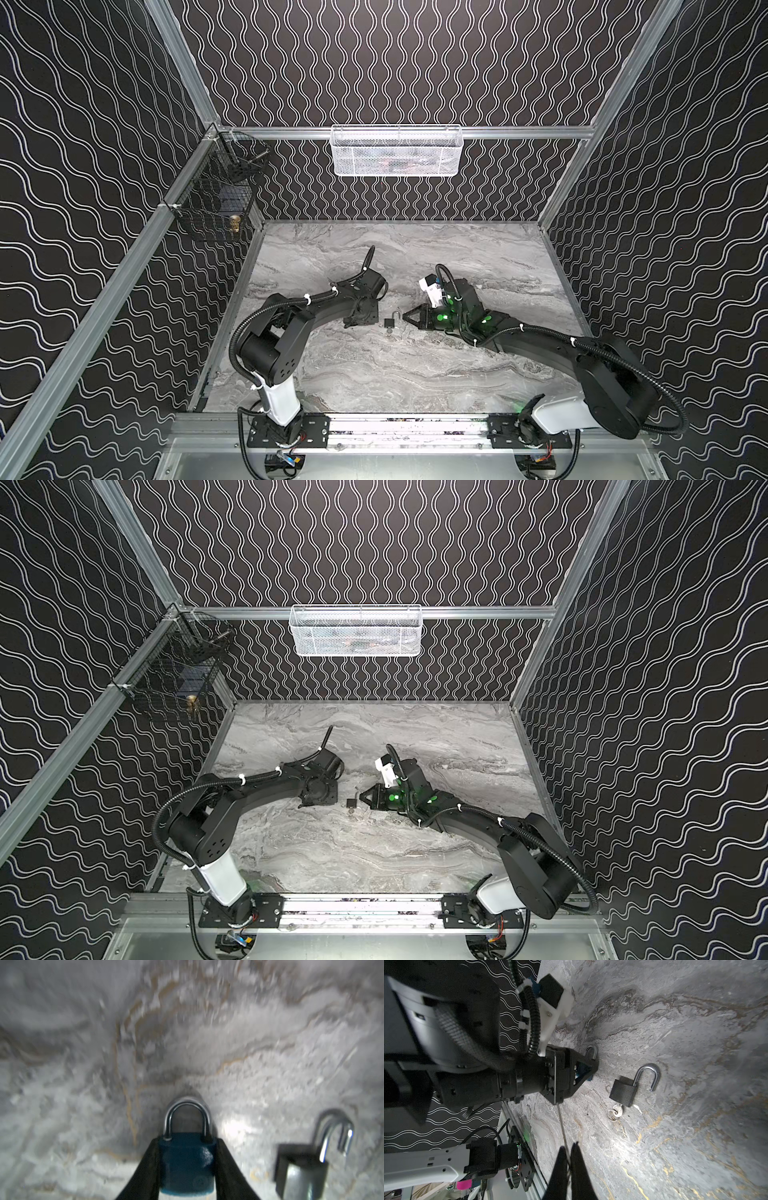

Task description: Unlock with the key

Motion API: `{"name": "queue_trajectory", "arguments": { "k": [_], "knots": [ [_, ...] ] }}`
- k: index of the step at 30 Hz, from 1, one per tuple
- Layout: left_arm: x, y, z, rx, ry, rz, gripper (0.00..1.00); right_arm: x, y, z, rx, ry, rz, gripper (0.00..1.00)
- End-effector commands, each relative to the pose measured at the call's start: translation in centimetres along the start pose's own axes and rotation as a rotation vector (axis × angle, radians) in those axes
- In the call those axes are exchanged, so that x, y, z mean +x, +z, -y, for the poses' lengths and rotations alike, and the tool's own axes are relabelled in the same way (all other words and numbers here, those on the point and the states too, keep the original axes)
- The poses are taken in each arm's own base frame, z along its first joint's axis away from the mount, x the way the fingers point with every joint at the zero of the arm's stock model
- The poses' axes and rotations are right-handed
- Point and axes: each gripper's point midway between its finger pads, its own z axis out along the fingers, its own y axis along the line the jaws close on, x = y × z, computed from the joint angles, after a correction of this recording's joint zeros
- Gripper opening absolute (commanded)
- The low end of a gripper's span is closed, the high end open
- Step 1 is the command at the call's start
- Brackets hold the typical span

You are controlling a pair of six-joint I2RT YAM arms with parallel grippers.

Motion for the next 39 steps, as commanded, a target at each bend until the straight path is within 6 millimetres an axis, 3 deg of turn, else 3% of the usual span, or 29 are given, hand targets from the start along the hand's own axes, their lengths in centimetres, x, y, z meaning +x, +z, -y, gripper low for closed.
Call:
{"name": "queue_trajectory", "arguments": {
  "k": [1, 7, 12, 23, 30, 39],
  "knots": [
    [1.1, -1.1, -0.3, 0.004, -0.040, -0.042, 0.29, -0.6, -0.1, -0.8, -0.015, -0.032, 0.008, 0.00],
    [0.3, -3.9, -0.5, 0.068, -0.168, 0.062, 0.24, -0.5, -0.5, -0.3, 0.092, -0.060, 0.010, 0.00],
    [-0.1, -6.4, -1.3, 0.114, -0.319, 0.150, 0.23, 0.7, -0.1, -1.1, 0.151, -0.091, 0.011, 0.00],
    [-0.7, -11.1, -2.9, 0.207, -0.546, 0.289, 0.15, 4.2, 4.0, -5.0, 0.090, -0.075, 0.074, 0.00],
    [-0.2, -12.7, -3.4, 0.237, -0.613, 0.291, 0.13, 4.5, 6.4, -7.3, 0.040, -0.093, 0.148, 0.00],
    [0.4, -13.9, -4.8, 0.242, -0.673, 0.337, 0.11, 4.7, 9.1, -8.6, 0.001, -0.075, 0.166, 0.00]
  ]
}}
